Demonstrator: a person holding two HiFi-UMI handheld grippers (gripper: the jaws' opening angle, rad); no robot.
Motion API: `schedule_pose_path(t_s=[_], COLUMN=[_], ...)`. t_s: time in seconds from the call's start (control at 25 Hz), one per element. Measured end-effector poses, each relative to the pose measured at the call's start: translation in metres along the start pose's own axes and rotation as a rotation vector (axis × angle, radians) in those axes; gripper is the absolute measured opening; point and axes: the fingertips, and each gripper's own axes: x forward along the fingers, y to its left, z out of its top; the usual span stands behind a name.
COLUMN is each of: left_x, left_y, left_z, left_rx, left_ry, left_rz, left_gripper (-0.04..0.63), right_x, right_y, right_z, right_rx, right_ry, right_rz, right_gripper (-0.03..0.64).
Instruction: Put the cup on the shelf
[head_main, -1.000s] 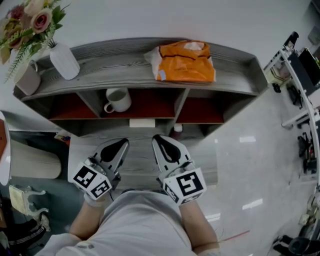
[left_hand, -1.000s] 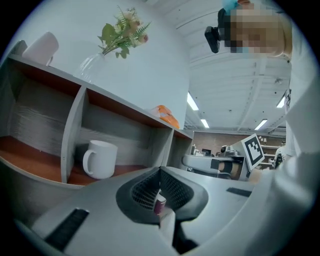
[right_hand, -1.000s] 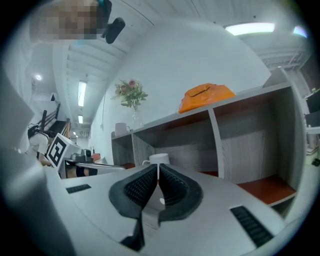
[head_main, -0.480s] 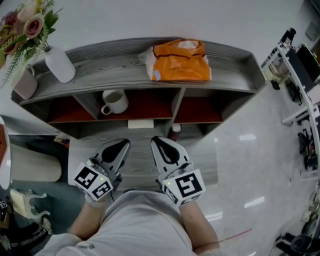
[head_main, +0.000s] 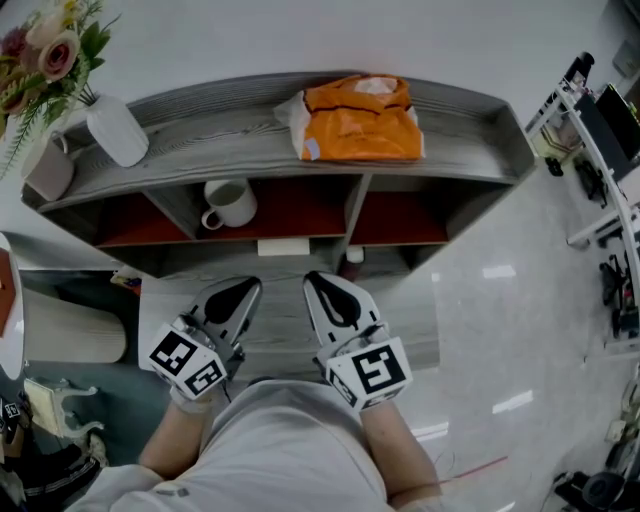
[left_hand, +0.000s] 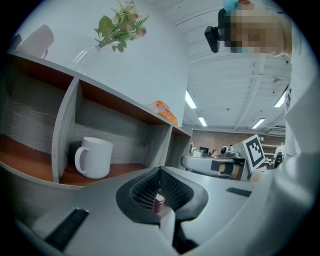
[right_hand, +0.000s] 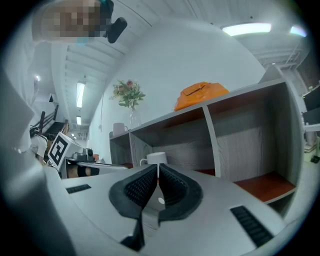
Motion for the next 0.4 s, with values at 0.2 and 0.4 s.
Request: schedule_pose_path(t_s=[0.2,0.4], left_x=[0.0017,0.0026], left_y=[0.0002,-0.0020], left_z=[-0.0029,-0.0045], left_rx=[0.004,0.010], left_ry=[0.012,0.022], left_rz=[-0.009,-0.017], left_gripper=[0.016,0.017], right_x=[-0.0001,-0.0005], right_y=[-0.0011,-0.0009], right_z=[-0.0015,0.0010], right_rx=[0.001,-0.008], right_ry=[-0.001,-0.008], right_rz=[0.000,-0.001], right_gripper=[0.026,0.026])
